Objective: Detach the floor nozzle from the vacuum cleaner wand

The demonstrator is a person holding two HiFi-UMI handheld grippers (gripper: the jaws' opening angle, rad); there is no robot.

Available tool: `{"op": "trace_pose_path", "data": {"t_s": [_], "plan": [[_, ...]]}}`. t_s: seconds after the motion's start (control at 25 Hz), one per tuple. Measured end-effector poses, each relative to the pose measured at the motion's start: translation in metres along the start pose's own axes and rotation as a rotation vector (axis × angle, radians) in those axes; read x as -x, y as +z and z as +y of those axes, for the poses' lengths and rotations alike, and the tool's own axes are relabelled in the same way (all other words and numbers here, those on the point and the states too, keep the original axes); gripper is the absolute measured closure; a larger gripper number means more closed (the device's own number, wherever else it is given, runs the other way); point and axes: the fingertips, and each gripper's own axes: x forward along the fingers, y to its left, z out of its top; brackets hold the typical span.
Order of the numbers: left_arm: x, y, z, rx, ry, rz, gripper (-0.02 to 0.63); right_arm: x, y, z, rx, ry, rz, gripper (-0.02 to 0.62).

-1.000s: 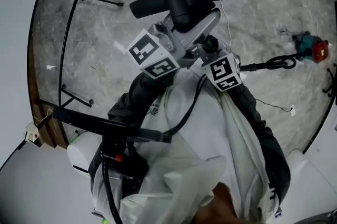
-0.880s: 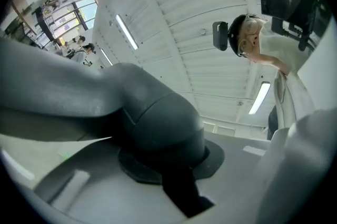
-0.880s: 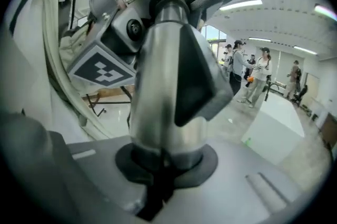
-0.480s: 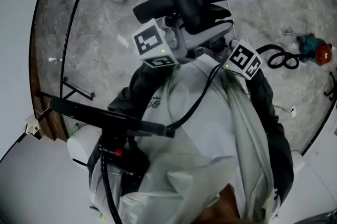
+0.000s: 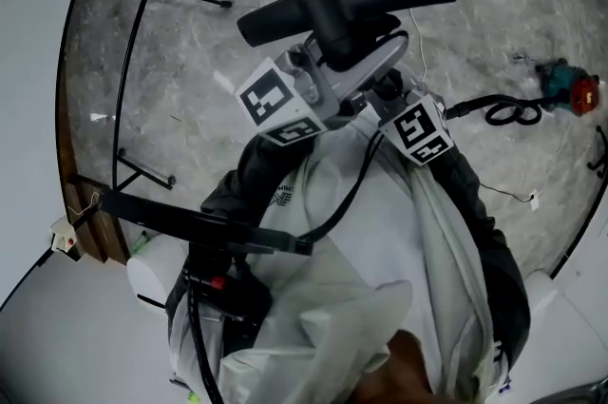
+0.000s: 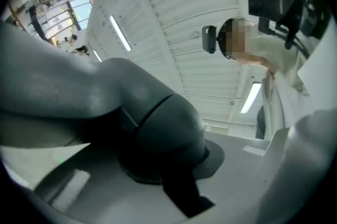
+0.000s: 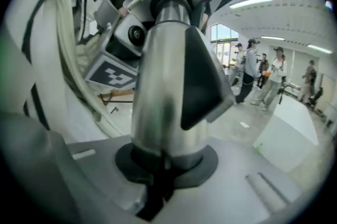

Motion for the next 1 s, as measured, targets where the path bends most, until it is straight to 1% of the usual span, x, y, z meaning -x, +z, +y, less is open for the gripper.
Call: {"op": "trace_pose_path", "data": {"t_s": [0.04,0.12,0.16,0.2,0.24,0.28,0.32,0.36,0.44,0.48,0.52,0.56,0.6,0.64,0.68,0.72,0.8,0.92,0.96,1.0], "plan": [[-0.001,0.001,-0.014,-0.004,-0.094,0.000,0.532,0.005,0.002,0.011,0.011,0.101,-0.017,0.557],[0.001,0.000,-0.044,-0.002,-0.293,0.007,0.532,0.020,0.003,0.032,0.030,0.329,-0.038,0.557],[0.003,0.000,-0.054,-0.001,-0.373,0.009,0.532,0.027,0.004,0.041,0.034,0.426,-0.041,0.557],[0.003,0.002,-0.059,0.004,-0.423,0.004,0.532,0.031,0.006,0.045,0.032,0.490,-0.041,0.557],[0.001,0.006,-0.059,0.013,-0.437,-0.009,0.532,0.032,0.008,0.045,0.021,0.511,-0.040,0.556],[-0.002,0.010,-0.053,0.023,-0.418,-0.023,0.532,0.029,0.010,0.042,0.002,0.490,-0.038,0.557],[-0.004,0.012,-0.043,0.032,-0.377,-0.031,0.532,0.024,0.011,0.035,-0.020,0.429,-0.037,0.557],[-0.005,0.013,-0.033,0.037,-0.323,-0.033,0.531,0.017,0.012,0.027,-0.038,0.335,-0.035,0.557],[-0.006,0.012,-0.014,0.035,-0.181,-0.029,0.529,0.007,0.011,0.005,-0.055,0.078,-0.020,0.557],[-0.007,0.011,-0.004,0.032,-0.091,-0.020,0.529,0.004,0.010,-0.007,-0.056,-0.059,-0.007,0.557],[-0.007,0.009,0.006,0.032,-0.003,-0.008,0.529,0.003,0.008,-0.017,-0.053,-0.172,0.008,0.557],[-0.007,0.007,0.013,0.034,0.067,0.005,0.531,0.003,0.006,-0.024,-0.050,-0.248,0.021,0.557],[-0.007,0.006,0.016,0.034,0.103,0.015,0.531,0.004,0.005,-0.027,-0.047,-0.282,0.030,0.557],[-0.008,0.006,0.016,0.031,0.101,0.021,0.531,0.004,0.005,-0.027,-0.043,-0.282,0.034,0.557],[-0.008,0.006,0.012,0.025,0.068,0.025,0.532,0.005,0.004,-0.025,-0.037,-0.250,0.032,0.557],[-0.008,0.005,0.006,0.018,0.013,0.027,0.532,0.005,0.003,-0.019,-0.029,-0.190,0.028,0.557],[-0.007,0.003,-0.011,0.008,-0.131,0.018,0.532,0.006,0.002,-0.002,-0.013,-0.005,0.004,0.557],[0.002,0.002,-0.036,0.021,-0.361,-0.031,0.531,0.013,-0.002,0.026,0.009,0.289,-0.006,0.555],[0.005,0.003,-0.040,0.027,-0.410,-0.041,0.531,0.014,-0.002,0.032,0.010,0.359,-0.002,0.555],[0.006,0.003,-0.039,0.032,-0.430,-0.044,0.531,0.014,-0.002,0.034,0.006,0.399,0.001,0.555]]}}
